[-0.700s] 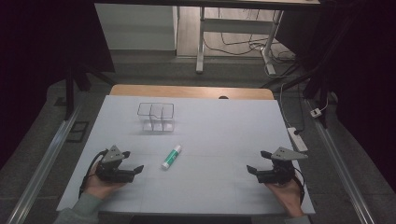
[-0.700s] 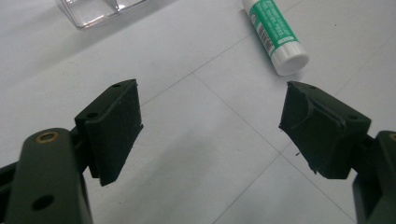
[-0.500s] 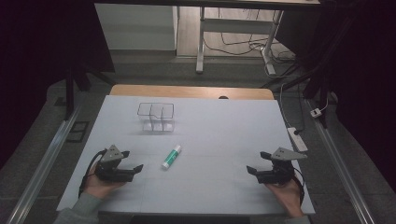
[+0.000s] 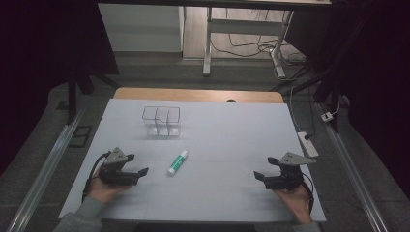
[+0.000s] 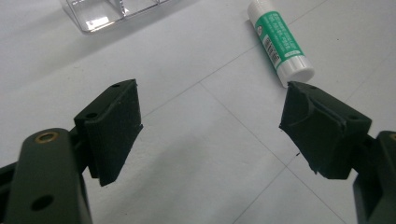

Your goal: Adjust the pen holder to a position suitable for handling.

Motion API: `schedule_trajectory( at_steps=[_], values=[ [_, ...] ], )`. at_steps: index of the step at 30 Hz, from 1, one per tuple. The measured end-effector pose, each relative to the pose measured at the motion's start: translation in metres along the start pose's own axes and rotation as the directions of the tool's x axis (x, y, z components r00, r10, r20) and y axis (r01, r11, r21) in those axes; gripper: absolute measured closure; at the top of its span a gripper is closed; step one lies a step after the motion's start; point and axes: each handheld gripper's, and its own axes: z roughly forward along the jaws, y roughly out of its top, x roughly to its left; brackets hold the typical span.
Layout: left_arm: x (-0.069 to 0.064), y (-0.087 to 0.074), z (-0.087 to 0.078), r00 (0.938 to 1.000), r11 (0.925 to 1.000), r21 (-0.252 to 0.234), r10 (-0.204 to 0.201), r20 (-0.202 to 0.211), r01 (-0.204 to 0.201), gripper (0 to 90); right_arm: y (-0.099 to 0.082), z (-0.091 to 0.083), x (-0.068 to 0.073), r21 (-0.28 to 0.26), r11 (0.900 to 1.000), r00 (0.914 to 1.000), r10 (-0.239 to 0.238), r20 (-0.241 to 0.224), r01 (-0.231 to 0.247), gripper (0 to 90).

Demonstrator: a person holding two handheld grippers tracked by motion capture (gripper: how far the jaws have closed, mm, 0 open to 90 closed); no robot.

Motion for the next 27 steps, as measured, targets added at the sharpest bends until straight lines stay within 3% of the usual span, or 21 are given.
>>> schedule_trajectory(
  at_steps=[5, 13, 27],
  values=[
    [0.0, 0.003, -0.004, 1.0, 0.9999, -0.011, 0.002, -0.006, -0.002, 20.3, 0.001, 0.001, 0.0, -0.013, 0.9998, 0.9999, 0.011, -0.004, -0.011, 15.5],
    [0.006, 0.012, -0.006, 1.0, 0.9998, -0.021, -0.003, -0.009, 0.003, 22.5, 0.003, 0.001, 0.005, -0.006, 0.9998, 0.9998, -0.017, -0.007, 0.017, 15.9],
    [0.028, 0.038, 0.002, 0.9986, 0.9994, -0.014, -0.032, -0.042, 0.031, 22.4, 0.002, 0.006, 0.004, 0.006, 0.9998, 0.9997, -0.019, -0.018, 0.019, 15.9]
  ],
)
